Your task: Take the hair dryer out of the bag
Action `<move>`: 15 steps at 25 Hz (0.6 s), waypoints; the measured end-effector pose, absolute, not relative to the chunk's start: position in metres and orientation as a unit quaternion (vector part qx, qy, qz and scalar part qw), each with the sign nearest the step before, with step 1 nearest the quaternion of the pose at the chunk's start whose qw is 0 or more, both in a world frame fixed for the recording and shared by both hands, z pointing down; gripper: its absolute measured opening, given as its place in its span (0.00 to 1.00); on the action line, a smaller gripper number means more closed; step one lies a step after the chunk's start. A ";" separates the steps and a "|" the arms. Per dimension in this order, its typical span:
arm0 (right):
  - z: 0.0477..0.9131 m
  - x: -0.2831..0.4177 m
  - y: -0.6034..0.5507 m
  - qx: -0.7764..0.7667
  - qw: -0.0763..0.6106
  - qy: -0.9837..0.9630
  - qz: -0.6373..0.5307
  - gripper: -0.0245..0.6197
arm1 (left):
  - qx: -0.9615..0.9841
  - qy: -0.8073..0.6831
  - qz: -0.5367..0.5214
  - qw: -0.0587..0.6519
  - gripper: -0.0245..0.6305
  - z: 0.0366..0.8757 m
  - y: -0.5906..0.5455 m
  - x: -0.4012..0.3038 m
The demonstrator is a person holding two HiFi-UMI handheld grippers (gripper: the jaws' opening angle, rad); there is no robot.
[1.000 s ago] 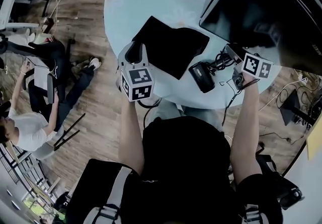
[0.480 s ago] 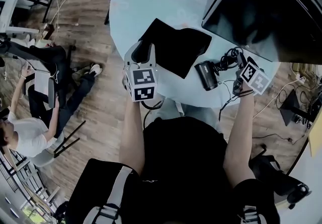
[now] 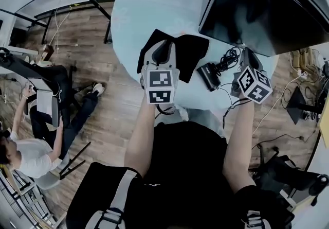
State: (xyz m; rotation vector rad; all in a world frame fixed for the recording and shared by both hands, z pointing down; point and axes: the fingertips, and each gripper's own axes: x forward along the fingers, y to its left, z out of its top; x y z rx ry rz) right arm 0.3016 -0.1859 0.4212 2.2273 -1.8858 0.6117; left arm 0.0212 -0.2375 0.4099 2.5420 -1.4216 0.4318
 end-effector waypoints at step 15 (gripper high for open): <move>0.260 0.221 -0.186 0.661 -0.082 -0.742 0.072 0.04 | 0.907 -0.421 -0.005 0.027 0.06 0.274 -0.224 0.079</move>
